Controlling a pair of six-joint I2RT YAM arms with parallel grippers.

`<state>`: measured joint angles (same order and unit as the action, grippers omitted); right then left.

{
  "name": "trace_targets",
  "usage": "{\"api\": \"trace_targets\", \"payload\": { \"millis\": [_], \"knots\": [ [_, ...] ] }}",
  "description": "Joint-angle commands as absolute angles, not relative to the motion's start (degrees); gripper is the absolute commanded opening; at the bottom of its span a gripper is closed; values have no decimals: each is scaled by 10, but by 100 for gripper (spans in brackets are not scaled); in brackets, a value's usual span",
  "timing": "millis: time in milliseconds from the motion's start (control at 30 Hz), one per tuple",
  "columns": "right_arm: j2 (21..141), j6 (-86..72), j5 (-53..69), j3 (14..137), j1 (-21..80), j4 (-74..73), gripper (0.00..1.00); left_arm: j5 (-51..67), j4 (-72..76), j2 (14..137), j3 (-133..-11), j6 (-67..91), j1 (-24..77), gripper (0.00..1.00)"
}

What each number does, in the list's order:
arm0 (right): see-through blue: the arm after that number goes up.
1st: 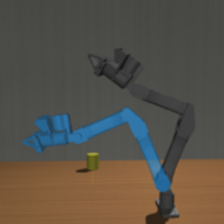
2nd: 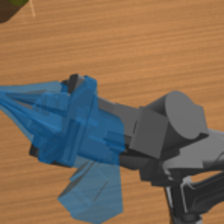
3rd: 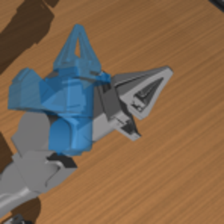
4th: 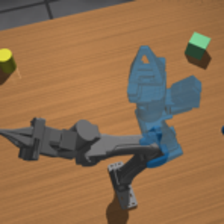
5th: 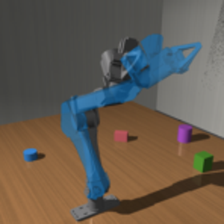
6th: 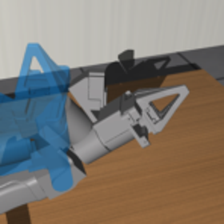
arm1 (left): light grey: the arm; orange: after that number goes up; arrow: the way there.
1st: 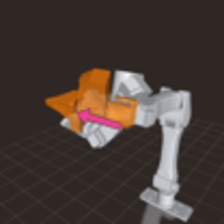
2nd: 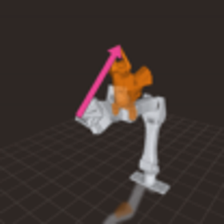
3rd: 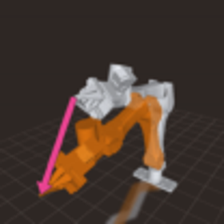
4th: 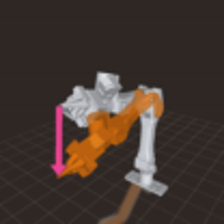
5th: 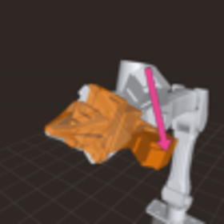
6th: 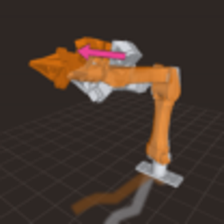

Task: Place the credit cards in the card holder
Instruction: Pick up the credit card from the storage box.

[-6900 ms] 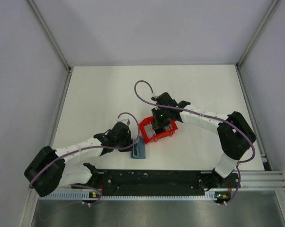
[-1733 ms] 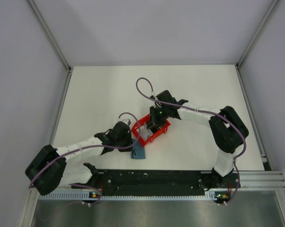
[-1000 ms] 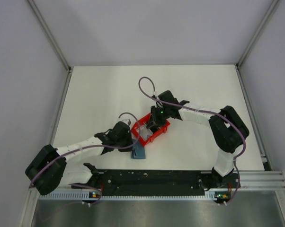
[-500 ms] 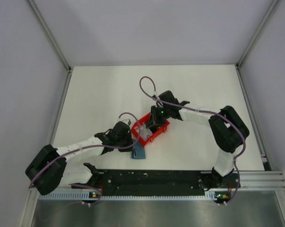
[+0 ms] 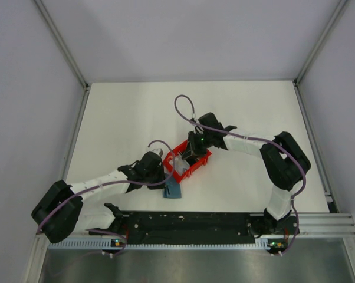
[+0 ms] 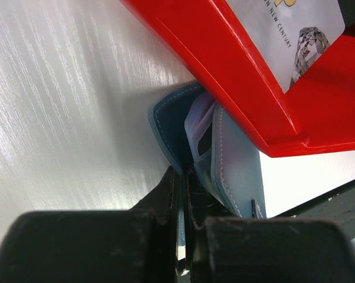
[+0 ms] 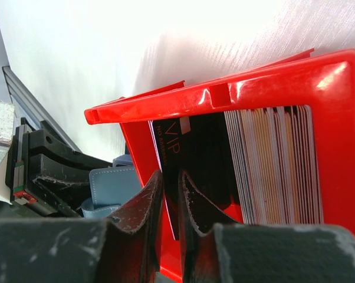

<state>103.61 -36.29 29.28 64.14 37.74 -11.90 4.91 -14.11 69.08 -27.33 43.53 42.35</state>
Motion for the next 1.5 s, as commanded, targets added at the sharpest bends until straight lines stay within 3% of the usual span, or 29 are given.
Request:
{"api": "trace_targets", "payload": {
  "millis": [0,1467],
  "knots": [
    [1017,-392,361,637,387,-89,11,57,-116,700,-289,429,425,0],
    [1028,-403,356,625,381,-82,13,64,-111,707,-289,428,425,0]
  ]
}}
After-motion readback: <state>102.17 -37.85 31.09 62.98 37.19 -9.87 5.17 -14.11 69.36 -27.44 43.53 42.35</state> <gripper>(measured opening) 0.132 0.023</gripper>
